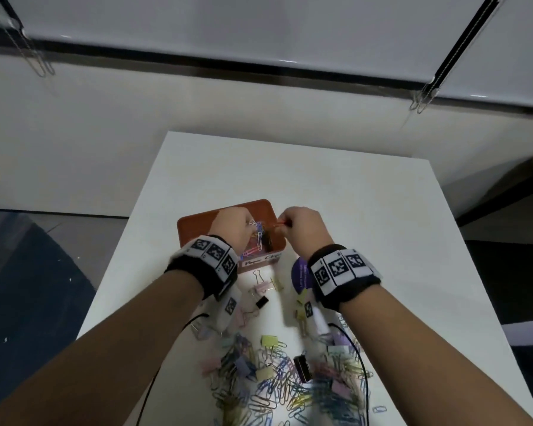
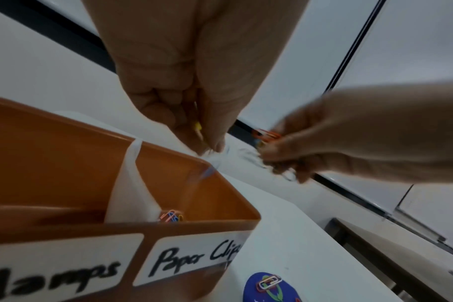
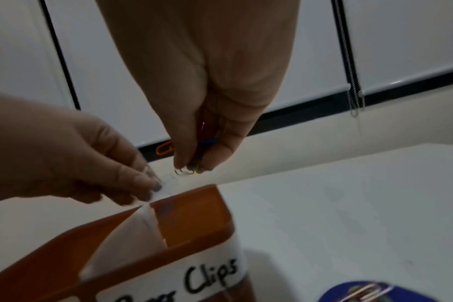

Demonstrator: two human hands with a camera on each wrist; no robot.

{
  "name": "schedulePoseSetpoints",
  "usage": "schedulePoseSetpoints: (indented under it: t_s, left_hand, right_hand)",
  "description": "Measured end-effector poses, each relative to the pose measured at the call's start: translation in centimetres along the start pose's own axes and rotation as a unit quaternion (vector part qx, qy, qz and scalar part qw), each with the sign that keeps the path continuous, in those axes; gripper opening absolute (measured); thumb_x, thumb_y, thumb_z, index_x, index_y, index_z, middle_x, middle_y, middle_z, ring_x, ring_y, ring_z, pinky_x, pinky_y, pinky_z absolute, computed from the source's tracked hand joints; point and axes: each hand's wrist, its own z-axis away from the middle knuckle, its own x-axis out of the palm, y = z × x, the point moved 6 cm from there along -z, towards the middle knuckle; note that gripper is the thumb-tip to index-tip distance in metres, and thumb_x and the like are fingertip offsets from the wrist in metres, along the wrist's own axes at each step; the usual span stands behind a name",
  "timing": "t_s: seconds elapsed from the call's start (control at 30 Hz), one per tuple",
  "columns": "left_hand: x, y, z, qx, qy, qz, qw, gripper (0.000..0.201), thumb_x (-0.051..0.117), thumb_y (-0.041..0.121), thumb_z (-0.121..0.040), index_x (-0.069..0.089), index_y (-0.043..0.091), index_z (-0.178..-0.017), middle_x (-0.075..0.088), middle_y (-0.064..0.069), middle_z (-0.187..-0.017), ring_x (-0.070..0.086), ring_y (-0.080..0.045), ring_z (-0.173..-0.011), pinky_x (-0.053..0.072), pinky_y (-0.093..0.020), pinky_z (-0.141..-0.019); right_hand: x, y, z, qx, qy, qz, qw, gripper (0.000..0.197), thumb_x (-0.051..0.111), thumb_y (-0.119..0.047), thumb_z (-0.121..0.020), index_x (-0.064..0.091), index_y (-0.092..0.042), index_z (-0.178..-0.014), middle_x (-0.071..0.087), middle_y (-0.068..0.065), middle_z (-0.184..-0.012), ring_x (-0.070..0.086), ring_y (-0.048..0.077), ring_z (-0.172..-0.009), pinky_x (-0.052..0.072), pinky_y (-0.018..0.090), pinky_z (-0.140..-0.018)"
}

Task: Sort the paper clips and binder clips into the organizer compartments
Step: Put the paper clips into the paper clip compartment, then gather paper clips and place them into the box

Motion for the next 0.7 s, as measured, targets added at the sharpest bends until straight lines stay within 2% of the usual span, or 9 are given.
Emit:
schedulePoseSetpoints:
  t_s: [0.1, 0.2, 0.3, 0.37, 0.43, 0.5, 0.53, 0.63, 0.7]
  left_hand:
    - [0.7, -0.4, -0.4, 0.006, -0.012, -0.002, 1.0, 0.028, 0.062, 0.021, -0.087, 0.064, 0.009, -0.112, 0.066, -0.009, -0.116, 0.057, -0.025, -0.113, 0.043, -0.036, -0.101]
    - [0.8, -0.3, -0.4, 0.024, -0.015, -0.007, 1.0, 0.041, 0.059, 0.017, -0.089, 0.053, 0.008, -0.128, 0.058, -0.009, -0.13, 0.051, -0.024, -0.122, 0.037, -0.033, -0.106]
    - [0.5, 0.0, 0.2, 0.036, -0.009, 0.027, 0.999, 0.036, 0.059, 0.015, -0.089, 0.056, 0.01, -0.124, 0.059, -0.008, -0.126, 0.056, -0.023, -0.114, 0.038, -0.034, -0.106]
    - [1.0, 0.4, 0.9, 0.054, -0.011, 0.033, 0.998, 0.028, 0.058, 0.018, -0.089, 0.06, 0.012, -0.116, 0.061, -0.006, -0.116, 0.058, -0.022, -0.107, 0.03, -0.036, -0.112]
    - [2.0, 1.2, 1.8, 0.08, -0.01, 0.025, 0.996, 0.023, 0.057, 0.021, -0.089, 0.062, 0.014, -0.11, 0.061, -0.002, -0.102, 0.057, -0.02, -0.102, 0.027, -0.029, -0.104]
    - [3.4, 2.2, 2.6, 0.106, -0.013, 0.047, 0.993, 0.021, 0.059, 0.02, -0.087, 0.062, 0.013, -0.107, 0.056, 0.002, -0.09, 0.058, -0.02, -0.098, 0.034, -0.026, -0.089]
    - [4.3, 2.7, 2.8, 0.116, -0.021, 0.053, 0.992, 0.023, 0.059, 0.02, -0.087, 0.062, 0.012, -0.108, 0.058, 0.001, -0.092, 0.057, -0.021, -0.099, 0.037, -0.025, -0.086]
    - [7.9, 4.2, 3.0, 0.132, -0.066, 0.036, 0.988, 0.034, 0.06, 0.019, -0.086, 0.057, 0.009, -0.119, 0.061, -0.007, -0.113, 0.055, -0.022, -0.107, 0.04, -0.028, -0.091]
    - [10.2, 5.1, 2.7, 0.135, -0.081, 0.028, 0.987, 0.038, 0.061, 0.02, -0.086, 0.054, 0.009, -0.121, 0.06, -0.008, -0.116, 0.055, -0.023, -0.107, 0.04, -0.028, -0.092]
  right_hand:
    - [2.2, -1.1, -1.4, 0.009, -0.013, -0.014, 1.0, 0.018, 0.063, -0.01, -0.084, 0.068, -0.008, -0.101, 0.069, 0.01, -0.102, 0.063, 0.023, -0.095, 0.049, 0.031, -0.088]
    - [3.0, -0.6, -1.2, 0.01, -0.019, -0.041, 0.999, 0.035, 0.057, -0.003, -0.085, 0.061, -0.011, -0.119, 0.067, 0.009, -0.114, 0.062, 0.023, -0.105, 0.048, 0.031, -0.095]
    - [1.5, 1.3, -0.2, 0.004, 0.012, -0.07, 0.997, 0.031, 0.05, -0.001, -0.087, 0.063, -0.012, -0.114, 0.068, 0.007, -0.111, 0.063, 0.022, -0.101, 0.048, 0.033, -0.095]
    - [0.0, 3.8, 0.9, 0.009, 0.044, -0.066, 0.997, 0.023, 0.051, -0.005, -0.09, 0.065, -0.014, -0.106, 0.07, 0.004, -0.105, 0.064, 0.019, -0.096, 0.05, 0.034, -0.092]
    - [-1.1, 7.0, 2.4, 0.033, 0.055, -0.038, 0.997, 0.018, 0.052, -0.01, -0.091, 0.065, -0.017, -0.102, 0.07, 0.0, -0.102, 0.064, 0.017, -0.091, 0.052, 0.033, -0.088]
    - [-1.7, 10.5, 3.9, 0.072, 0.041, -0.007, 0.997, 0.016, 0.053, -0.013, -0.091, 0.064, -0.02, -0.101, 0.069, -0.002, -0.101, 0.062, 0.016, -0.087, 0.052, 0.033, -0.083]
    - [-1.8, 12.1, 4.6, 0.092, 0.033, 0.007, 0.995, 0.015, 0.055, -0.014, -0.09, 0.063, -0.021, -0.1, 0.068, -0.002, -0.1, 0.062, 0.016, -0.085, 0.052, 0.033, -0.081]
    - [-1.7, 16.0, 6.1, 0.14, 0.009, 0.039, 0.989, 0.015, 0.059, -0.018, -0.087, 0.063, -0.021, -0.102, 0.067, -0.001, -0.103, 0.062, 0.021, -0.092, 0.05, 0.035, -0.084]
    - [-1.1, 17.7, 6.5, 0.157, -0.021, 0.052, 0.986, 0.021, 0.062, -0.022, -0.086, 0.062, -0.019, -0.107, 0.065, 0.0, -0.107, 0.061, 0.022, -0.097, 0.049, 0.035, -0.088]
